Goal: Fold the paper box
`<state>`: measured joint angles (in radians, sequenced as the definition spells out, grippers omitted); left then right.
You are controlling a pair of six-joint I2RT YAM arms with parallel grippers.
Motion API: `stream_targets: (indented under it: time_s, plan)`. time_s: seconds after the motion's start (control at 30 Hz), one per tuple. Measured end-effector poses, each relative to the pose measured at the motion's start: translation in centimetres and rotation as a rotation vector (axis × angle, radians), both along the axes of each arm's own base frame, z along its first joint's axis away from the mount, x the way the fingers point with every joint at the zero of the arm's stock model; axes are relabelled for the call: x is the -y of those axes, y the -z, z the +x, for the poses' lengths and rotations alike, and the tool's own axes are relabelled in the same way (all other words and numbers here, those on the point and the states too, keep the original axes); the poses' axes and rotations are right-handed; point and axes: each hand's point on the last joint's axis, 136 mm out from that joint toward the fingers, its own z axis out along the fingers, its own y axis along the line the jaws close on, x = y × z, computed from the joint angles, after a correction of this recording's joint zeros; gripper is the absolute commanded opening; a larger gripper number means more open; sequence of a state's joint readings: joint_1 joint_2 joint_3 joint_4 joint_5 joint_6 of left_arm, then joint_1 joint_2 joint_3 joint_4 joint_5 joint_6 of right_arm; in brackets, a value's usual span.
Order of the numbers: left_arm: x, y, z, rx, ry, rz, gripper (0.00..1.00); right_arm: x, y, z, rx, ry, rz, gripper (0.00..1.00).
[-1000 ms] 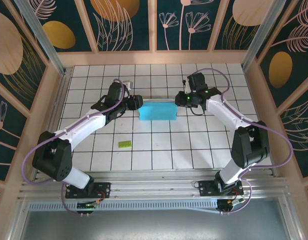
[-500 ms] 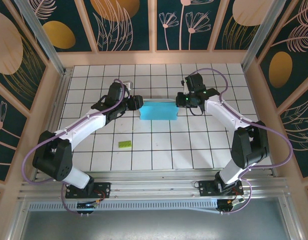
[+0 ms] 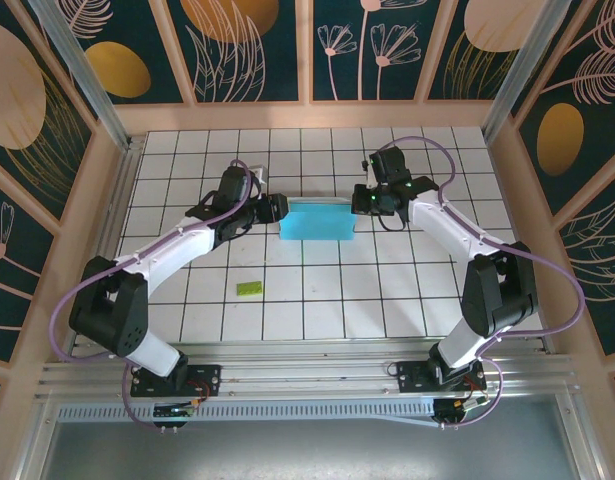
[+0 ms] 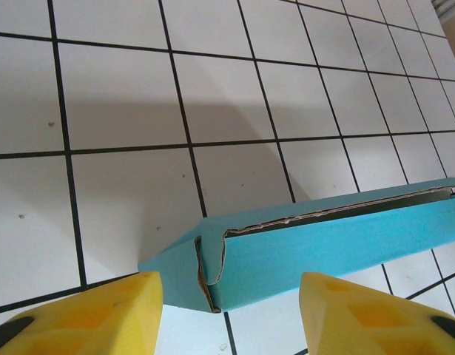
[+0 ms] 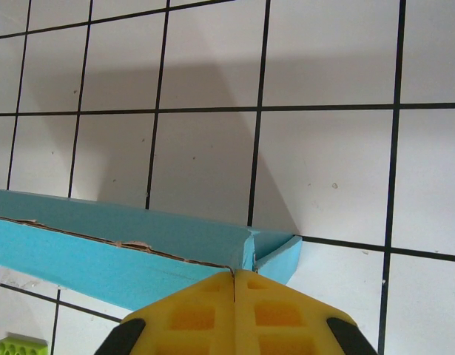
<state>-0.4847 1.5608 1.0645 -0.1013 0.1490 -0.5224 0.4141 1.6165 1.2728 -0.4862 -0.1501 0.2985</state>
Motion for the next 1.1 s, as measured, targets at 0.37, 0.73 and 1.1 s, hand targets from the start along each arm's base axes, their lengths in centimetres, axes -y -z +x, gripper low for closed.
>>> stream_targets:
  time_s: [0.37,0.73,1.1]
  plan:
    - [0.1,1.3,0.6,-0.034,-0.022,0.004,0.33,0.0,0.0,0.0,-0.003,0.005,0.003,0.00]
    - [-0.1,0.5,1.8,0.003,-0.053,0.017,0.34,0.0,0.0,0.0,-0.002,0.005,0.003,0.00]
    - [0.2,-0.4,2.3,0.027,-0.052,0.011,0.18,0.0,0.0,0.0,-0.003,0.005,0.003,0.00]
